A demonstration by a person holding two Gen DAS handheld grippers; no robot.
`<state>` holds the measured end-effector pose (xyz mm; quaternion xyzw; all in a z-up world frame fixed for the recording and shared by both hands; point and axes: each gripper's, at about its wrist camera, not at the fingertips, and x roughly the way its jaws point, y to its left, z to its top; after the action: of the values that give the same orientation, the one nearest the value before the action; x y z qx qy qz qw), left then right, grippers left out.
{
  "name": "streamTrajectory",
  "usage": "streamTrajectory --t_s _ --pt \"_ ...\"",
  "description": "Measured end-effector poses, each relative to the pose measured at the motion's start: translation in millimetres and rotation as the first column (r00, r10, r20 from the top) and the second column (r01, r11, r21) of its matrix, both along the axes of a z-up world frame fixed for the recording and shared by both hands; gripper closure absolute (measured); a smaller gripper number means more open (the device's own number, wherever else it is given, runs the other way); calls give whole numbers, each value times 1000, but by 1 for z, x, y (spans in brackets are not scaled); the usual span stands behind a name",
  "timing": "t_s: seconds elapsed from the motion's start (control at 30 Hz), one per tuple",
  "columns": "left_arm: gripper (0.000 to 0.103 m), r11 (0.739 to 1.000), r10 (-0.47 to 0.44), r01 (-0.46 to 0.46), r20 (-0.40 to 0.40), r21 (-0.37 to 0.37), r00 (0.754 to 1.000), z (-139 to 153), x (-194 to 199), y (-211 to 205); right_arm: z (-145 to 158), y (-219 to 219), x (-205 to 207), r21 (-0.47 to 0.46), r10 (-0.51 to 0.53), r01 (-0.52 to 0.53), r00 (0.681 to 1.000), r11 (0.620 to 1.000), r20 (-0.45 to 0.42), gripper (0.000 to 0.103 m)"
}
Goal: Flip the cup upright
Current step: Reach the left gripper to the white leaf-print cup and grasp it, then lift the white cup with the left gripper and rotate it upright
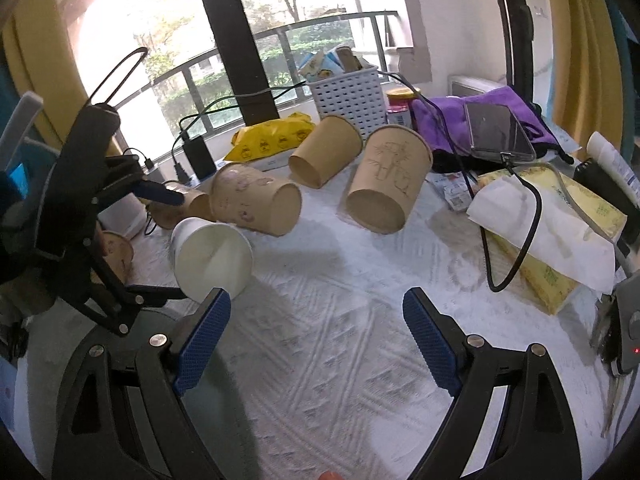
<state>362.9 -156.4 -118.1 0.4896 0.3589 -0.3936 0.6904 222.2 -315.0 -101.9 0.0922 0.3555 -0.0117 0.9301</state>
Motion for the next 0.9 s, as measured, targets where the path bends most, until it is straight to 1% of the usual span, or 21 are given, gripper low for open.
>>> streamTrajectory --t_s 0.07,0.13,0.17,0.23,0.33,0.43,0.6,0.7,0.77,0.87,0.9 --pt "14 1000 -21 21 -19 3 1000 -3 5 -10 -1 -4 0 4 -9 9 1000 1000 1 13" --pt "23 1000 -26 27 -28 10 999 -6 12 -18 -2 -7 1 7 -15 15 1000 1000 -2 13" --pt "25 999 -32 32 -28 14 999 -7 14 -21 -2 -8 1 10 -19 19 1000 1000 -3 13" --pt "31 999 -42 43 -28 25 999 -10 19 -24 -3 -10 0 11 -22 22 1000 1000 -3 13" --pt "33 1000 -14 15 -60 10 998 -9 25 -22 -2 -13 -1 12 -25 25 1000 1000 3 13" --pt "34 1000 9 -10 -68 -5 998 -6 26 -19 -1 -14 -1 14 -26 26 1000 1000 7 13" --pt "34 994 86 -94 -114 -64 990 4 19 -10 4 -11 -5 3 -23 23 1000 1000 21 13" --pt "34 978 155 -172 -138 -117 978 17 9 0 9 -7 -10 4 -16 16 999 1000 33 13" --pt "34 968 173 -196 -149 -156 974 25 1 3 14 -4 -14 3 -4 4 999 1000 42 13" --pt "34 932 254 -288 -169 -222 952 42 -22 12 22 4 -24 8 24 -25 998 1000 61 13" --pt "34 916 279 -318 -181 -245 943 48 -33 17 26 7 -27 11 36 -37 997 999 68 13"
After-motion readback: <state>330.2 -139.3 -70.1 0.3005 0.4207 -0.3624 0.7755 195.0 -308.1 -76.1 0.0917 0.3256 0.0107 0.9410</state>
